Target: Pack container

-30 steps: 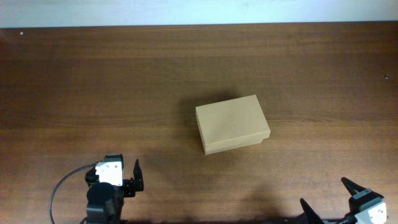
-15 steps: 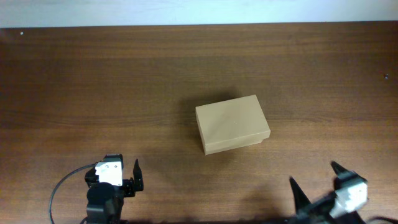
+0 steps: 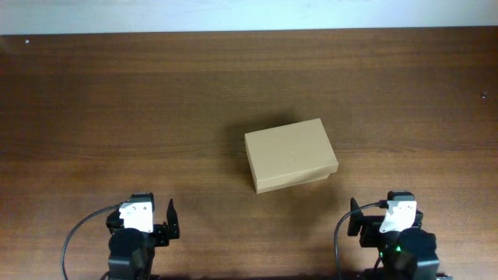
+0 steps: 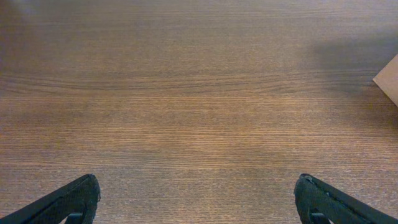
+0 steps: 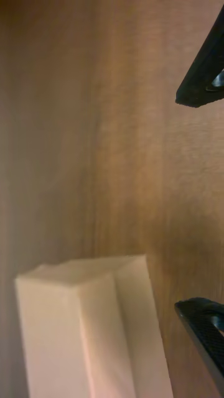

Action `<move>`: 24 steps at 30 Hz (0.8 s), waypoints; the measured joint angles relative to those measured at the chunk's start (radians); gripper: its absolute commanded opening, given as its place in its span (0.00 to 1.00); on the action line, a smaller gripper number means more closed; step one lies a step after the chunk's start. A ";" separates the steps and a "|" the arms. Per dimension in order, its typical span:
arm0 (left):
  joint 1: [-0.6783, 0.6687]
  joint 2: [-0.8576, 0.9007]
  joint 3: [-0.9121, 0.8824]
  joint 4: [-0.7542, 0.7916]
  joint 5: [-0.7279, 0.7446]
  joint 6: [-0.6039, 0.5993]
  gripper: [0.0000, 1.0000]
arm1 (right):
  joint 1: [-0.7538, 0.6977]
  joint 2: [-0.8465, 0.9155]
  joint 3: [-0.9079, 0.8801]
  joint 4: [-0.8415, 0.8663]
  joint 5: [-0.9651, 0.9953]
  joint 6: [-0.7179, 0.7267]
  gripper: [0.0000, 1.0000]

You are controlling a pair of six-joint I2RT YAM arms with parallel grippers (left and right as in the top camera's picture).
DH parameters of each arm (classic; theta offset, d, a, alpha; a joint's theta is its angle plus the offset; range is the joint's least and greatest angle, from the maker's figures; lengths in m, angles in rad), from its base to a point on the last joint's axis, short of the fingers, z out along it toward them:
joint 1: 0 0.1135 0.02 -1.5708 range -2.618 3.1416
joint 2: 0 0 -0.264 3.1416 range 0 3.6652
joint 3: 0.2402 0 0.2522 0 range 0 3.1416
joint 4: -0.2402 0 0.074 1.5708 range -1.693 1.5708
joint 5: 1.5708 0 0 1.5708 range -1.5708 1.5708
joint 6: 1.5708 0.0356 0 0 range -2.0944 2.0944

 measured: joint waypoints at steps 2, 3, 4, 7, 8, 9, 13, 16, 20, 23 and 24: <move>0.000 0.000 0.000 0.000 0.000 0.000 1.00 | -0.027 0.000 -0.020 0.001 -0.010 0.020 0.99; 0.000 0.000 0.000 0.000 0.000 0.000 1.00 | -0.039 0.000 -0.030 0.003 -0.016 0.025 0.99; 0.000 0.000 0.000 0.000 0.000 0.000 1.00 | -0.047 0.000 -0.042 0.003 -0.021 0.033 0.99; 0.000 0.000 0.000 0.000 0.000 0.000 1.00 | -0.060 0.000 -0.073 0.003 -0.029 0.051 0.99; 0.000 0.000 0.000 0.000 0.000 0.000 1.00 | -0.060 0.000 -0.083 0.003 -0.032 0.058 0.99; 0.000 0.000 0.000 0.000 0.000 0.000 1.00 | -0.061 0.000 -0.095 0.004 -0.035 0.071 0.99; 0.000 0.000 0.000 0.000 0.000 0.000 1.00 | -0.061 0.000 -0.130 0.005 -0.040 0.103 0.99; 0.000 0.000 0.000 0.000 0.000 0.000 0.99 | -0.061 0.000 -0.132 0.008 -0.040 0.120 0.99; 0.000 0.000 0.000 0.000 0.000 0.000 1.00 | -0.061 0.000 -0.133 0.008 -0.040 0.127 0.99; 0.000 0.000 0.000 0.000 0.000 0.000 0.99 | -0.061 0.000 -0.133 0.008 -0.040 0.128 0.99; 0.000 0.000 0.000 0.000 0.000 0.000 1.00 | -0.061 0.000 -0.133 0.008 -0.040 0.128 0.99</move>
